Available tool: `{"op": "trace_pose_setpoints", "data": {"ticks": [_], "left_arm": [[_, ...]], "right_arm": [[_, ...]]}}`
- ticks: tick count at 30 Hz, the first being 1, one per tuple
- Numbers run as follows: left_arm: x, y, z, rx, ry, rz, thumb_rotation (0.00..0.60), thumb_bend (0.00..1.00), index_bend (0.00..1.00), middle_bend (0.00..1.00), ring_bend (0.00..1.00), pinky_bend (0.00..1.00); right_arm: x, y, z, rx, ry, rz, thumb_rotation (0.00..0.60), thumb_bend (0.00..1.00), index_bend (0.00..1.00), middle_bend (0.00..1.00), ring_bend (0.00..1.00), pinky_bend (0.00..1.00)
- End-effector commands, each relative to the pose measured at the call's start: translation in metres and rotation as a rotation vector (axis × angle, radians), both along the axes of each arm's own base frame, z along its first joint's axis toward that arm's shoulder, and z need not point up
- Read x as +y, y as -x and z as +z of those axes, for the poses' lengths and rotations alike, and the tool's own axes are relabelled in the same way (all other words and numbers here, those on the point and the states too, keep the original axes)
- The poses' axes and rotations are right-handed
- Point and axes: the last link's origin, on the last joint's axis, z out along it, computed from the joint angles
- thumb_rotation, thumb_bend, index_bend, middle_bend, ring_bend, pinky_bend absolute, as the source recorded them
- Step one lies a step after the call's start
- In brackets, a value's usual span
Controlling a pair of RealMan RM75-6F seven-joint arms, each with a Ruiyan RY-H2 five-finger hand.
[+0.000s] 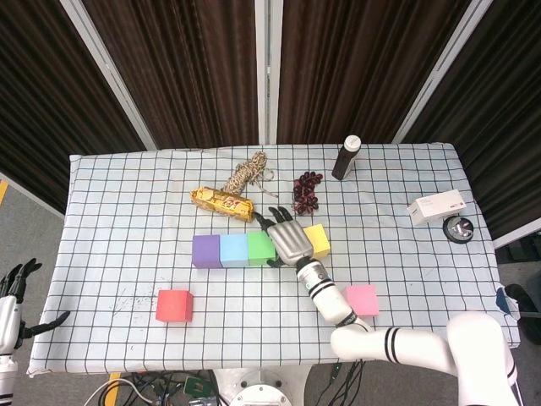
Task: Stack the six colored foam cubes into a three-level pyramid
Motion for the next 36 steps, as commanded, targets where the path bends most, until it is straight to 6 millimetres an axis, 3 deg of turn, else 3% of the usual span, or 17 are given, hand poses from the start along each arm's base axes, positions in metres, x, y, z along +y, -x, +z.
{"op": "trace_pose_setpoints", "data": {"ticks": [1,36], "left_arm": [[0.0002,0.001,0.0,-0.013,0.0,0.004,0.6,0.0,0.04,0.14,0.01,0.0],[0.0036,0.0042,-0.0058,-0.028,0.019,0.01,0.6,0.0,0.04,0.14,0.01,0.0]], "right_arm": [[-0.0002,-0.0005,0.0001,-0.003,0.004,-0.001,0.6,0.09,0.0,0.31,0.0,0.0],[0.0017,-0.0002,-0.0024,-0.019,0.007,-0.002,0.6,0.1,0.0,0.36,0.01,0.0]]}}
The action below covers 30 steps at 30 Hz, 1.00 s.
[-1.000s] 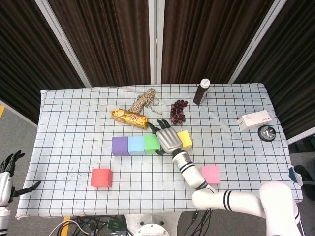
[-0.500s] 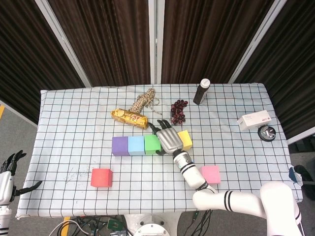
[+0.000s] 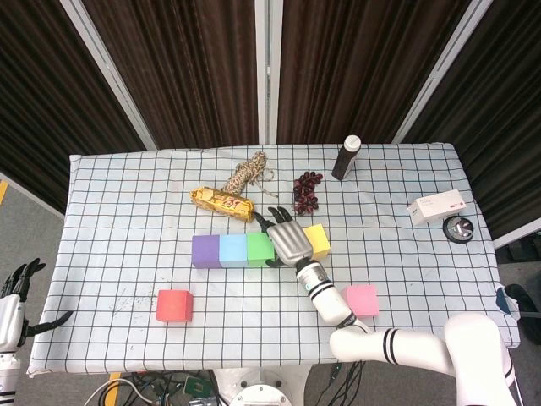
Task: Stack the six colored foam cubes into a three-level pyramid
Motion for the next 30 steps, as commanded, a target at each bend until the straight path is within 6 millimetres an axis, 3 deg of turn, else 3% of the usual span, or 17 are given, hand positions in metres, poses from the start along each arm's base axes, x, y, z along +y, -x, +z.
{"op": "trace_pose_setpoints", "data": {"ticks": [1,6,14,22,25,30], "left_arm": [[0.0,0.0,0.0,0.0,0.001,0.001,0.6,0.0,0.04,0.14,0.01,0.0],[0.0,0.0,-0.001,0.001,0.004,0.0,0.6,0.0,0.04,0.14,0.01,0.0],[0.0,0.0,-0.001,0.002,0.004,-0.002,0.6,0.0,0.04,0.14,0.01,0.0],[0.0,0.0,-0.001,0.004,0.004,-0.001,0.6,0.0,0.04,0.14,0.01,0.0],[-0.001,-0.001,0.001,0.011,0.006,-0.007,0.6,0.0,0.04,0.14,0.01,0.0],[-0.001,-0.006,0.007,0.032,0.003,-0.034,0.6,0.0,0.04,0.14,0.01,0.0]], "right_arm": [[0.0,0.0,0.0,-0.001,0.0,-0.001,0.6,0.1,0.0,0.36,0.01,0.0],[0.0,0.0,-0.001,0.005,-0.008,0.001,0.6,0.09,0.0,0.34,0.01,0.0],[-0.001,-0.001,0.0,0.003,-0.023,0.005,0.6,0.02,0.0,0.19,0.0,0.0],[-0.002,-0.002,0.003,-0.007,-0.03,0.003,0.6,0.0,0.0,0.11,0.0,0.0],[-0.005,-0.007,0.017,-0.039,-0.009,0.012,0.6,0.0,0.0,0.1,0.0,0.0],[-0.005,-0.013,0.066,-0.078,0.038,0.051,0.6,0.0,0.0,0.11,0.0,0.0]]}}
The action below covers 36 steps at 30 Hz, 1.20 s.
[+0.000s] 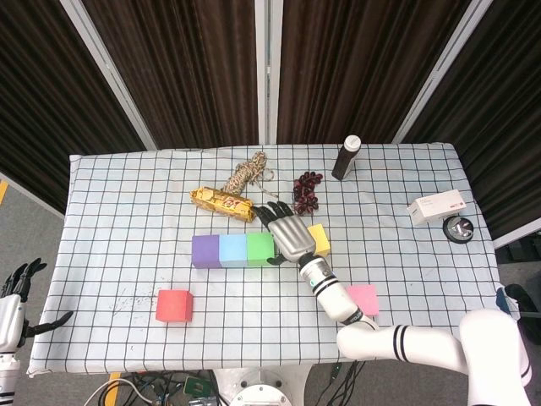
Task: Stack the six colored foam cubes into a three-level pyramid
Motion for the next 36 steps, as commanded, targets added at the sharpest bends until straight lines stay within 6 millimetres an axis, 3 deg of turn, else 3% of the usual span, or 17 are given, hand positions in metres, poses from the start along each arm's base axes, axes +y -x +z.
{"op": "trace_pose_setpoints", "data": {"ticks": [1,8,17,24,30,36], "left_arm": [[0.0,-0.004,0.005,0.012,-0.006,-0.019,0.6,0.0,0.04,0.14,0.01,0.0],[0.0,-0.023,0.017,0.047,0.019,-0.106,0.6,0.0,0.04,0.15,0.01,0.0],[-0.004,-0.043,0.019,0.071,0.099,-0.181,0.6,0.0,0.04,0.16,0.01,0.02],[0.0,-0.049,0.013,0.086,0.125,-0.18,0.6,0.0,0.04,0.16,0.01,0.02],[0.001,-0.053,0.004,0.087,0.161,-0.174,0.6,0.0,0.04,0.16,0.01,0.02],[0.003,-0.055,-0.007,0.079,0.185,-0.174,0.6,0.0,0.04,0.16,0.01,0.02]], "right_arm": [[0.002,-0.004,0.043,-0.035,0.043,0.028,0.6,0.0,0.0,0.12,0.0,0.0],[0.037,0.034,0.1,0.003,0.112,0.026,0.6,0.0,0.0,0.13,0.0,0.0],[0.087,0.106,0.141,0.137,0.131,-0.057,0.6,0.0,0.0,0.13,0.0,0.0],[0.131,0.162,0.153,0.159,0.136,-0.135,0.6,0.0,0.0,0.13,0.0,0.0],[0.156,0.187,0.16,0.189,0.106,-0.121,0.6,0.0,0.0,0.12,0.0,0.0],[0.163,0.202,0.143,0.219,0.064,-0.122,0.6,0.0,0.0,0.11,0.0,0.0]]}}
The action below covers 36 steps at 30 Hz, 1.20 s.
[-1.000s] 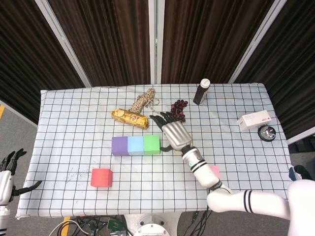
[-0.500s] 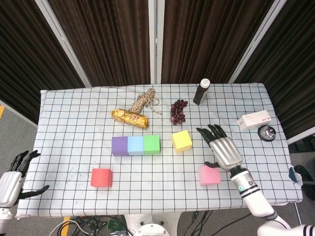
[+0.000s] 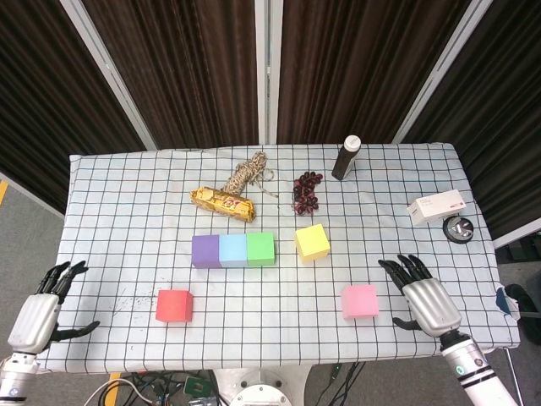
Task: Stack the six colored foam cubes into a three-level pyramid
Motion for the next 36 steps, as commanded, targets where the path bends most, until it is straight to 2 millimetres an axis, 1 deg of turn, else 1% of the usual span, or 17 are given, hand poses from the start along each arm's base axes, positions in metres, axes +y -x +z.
{"op": "trace_pose_setpoints", "data": {"ticks": [1,6,8,23,36], "left_arm": [[0.001,0.0,-0.004,-0.002,0.008,0.001,0.6,0.0,0.04,0.16,0.01,0.02],[0.0,0.0,-0.007,0.005,0.023,0.0,0.6,0.0,0.04,0.16,0.01,0.02],[-0.001,0.0,-0.008,0.002,0.021,-0.002,0.6,0.0,0.04,0.16,0.01,0.02],[-0.002,0.003,-0.01,-0.011,0.021,0.002,0.6,0.0,0.04,0.16,0.01,0.02],[-0.003,0.006,-0.009,-0.019,0.019,0.011,0.6,0.0,0.04,0.16,0.01,0.02]], "right_arm": [[0.004,0.007,-0.013,0.007,-0.013,-0.004,0.6,0.0,0.0,0.11,0.0,0.0],[0.009,0.011,-0.032,0.0,0.016,0.02,0.6,0.0,0.0,0.11,0.0,0.0],[0.008,0.012,-0.036,-0.009,0.022,0.029,0.6,0.0,0.0,0.12,0.0,0.0],[-0.002,0.01,-0.057,-0.059,0.016,0.031,0.6,0.0,0.0,0.19,0.0,0.0],[-0.008,0.001,-0.071,-0.051,0.005,0.027,0.6,0.04,0.0,0.32,0.01,0.0]]}}
